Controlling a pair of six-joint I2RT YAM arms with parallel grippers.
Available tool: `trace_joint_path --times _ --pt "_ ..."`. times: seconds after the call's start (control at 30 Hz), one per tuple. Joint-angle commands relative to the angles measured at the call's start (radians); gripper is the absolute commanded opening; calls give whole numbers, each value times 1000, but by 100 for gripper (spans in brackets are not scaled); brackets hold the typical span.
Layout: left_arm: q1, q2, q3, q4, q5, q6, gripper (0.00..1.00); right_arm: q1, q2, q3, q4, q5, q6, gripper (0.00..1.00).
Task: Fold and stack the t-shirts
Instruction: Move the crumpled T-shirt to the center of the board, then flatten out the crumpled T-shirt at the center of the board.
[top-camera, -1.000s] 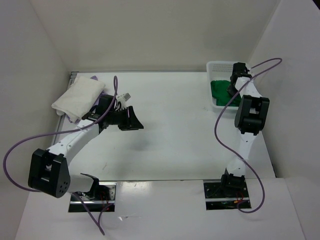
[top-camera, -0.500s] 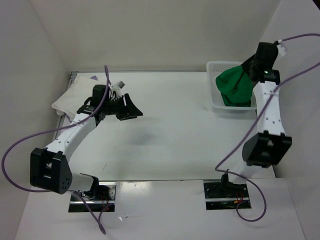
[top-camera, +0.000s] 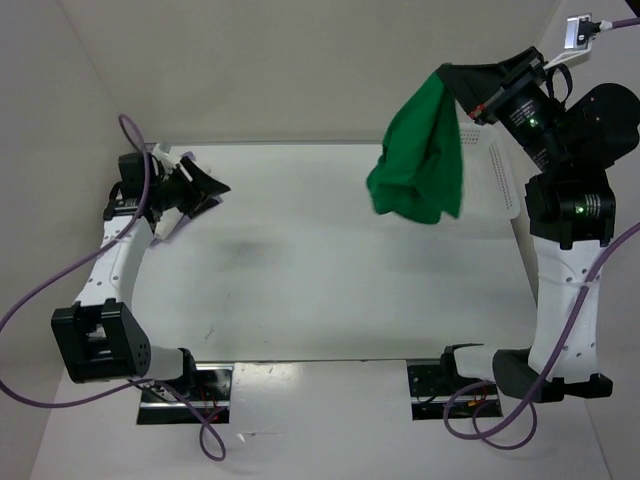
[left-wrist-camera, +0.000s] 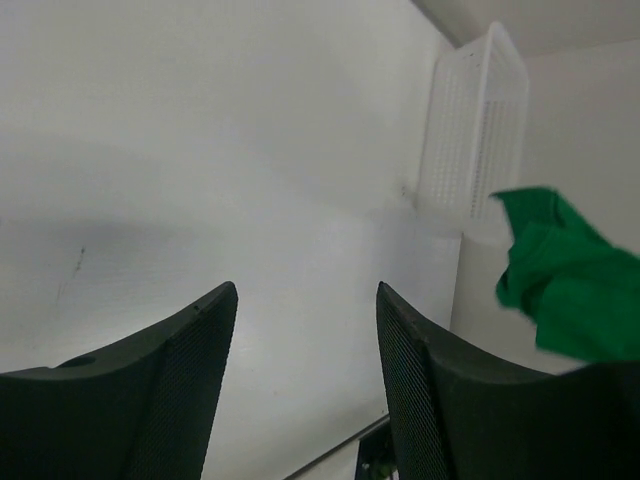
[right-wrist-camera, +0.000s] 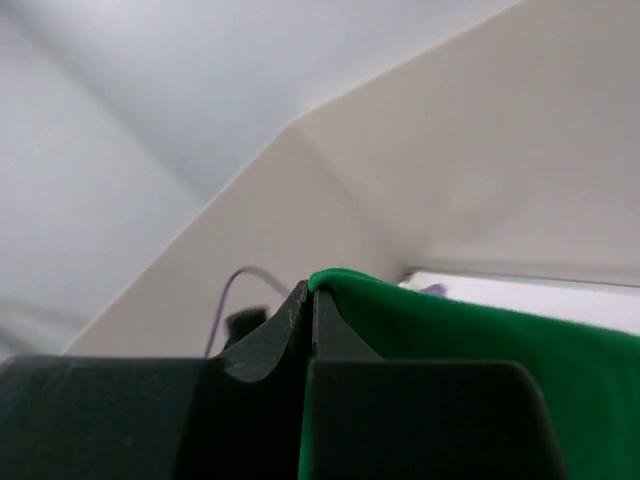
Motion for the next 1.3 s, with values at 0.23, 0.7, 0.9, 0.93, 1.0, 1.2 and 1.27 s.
trace_joint_path --times 0.23,0.7,0.9,0.93,1.0,1.2,1.27 --pt "31 -53 83 -19 -21 16 67 56 -95 -498 159 -144 68 10" --pt "-344 -84 -161 -252 -244 257 64 350 -110 -1061 -93 206 -107 44" --pt "-533 -97 -256 -262 -267 165 64 668 4 -1109 -53 249 -49 44" --pt "-533 -97 -270 -252 -267 133 64 701 63 -1109 -36 231 -49 44" --pt "-533 -97 -293 -239 -305 102 62 829 134 -1071 1 247 -37 44" --pt "-344 -233 -207 -188 -317 30 63 1027 328 -882 63 306 -51 44" --pt "-176 -189 -144 -167 -230 41 63 1027 339 -882 125 290 -51 44"
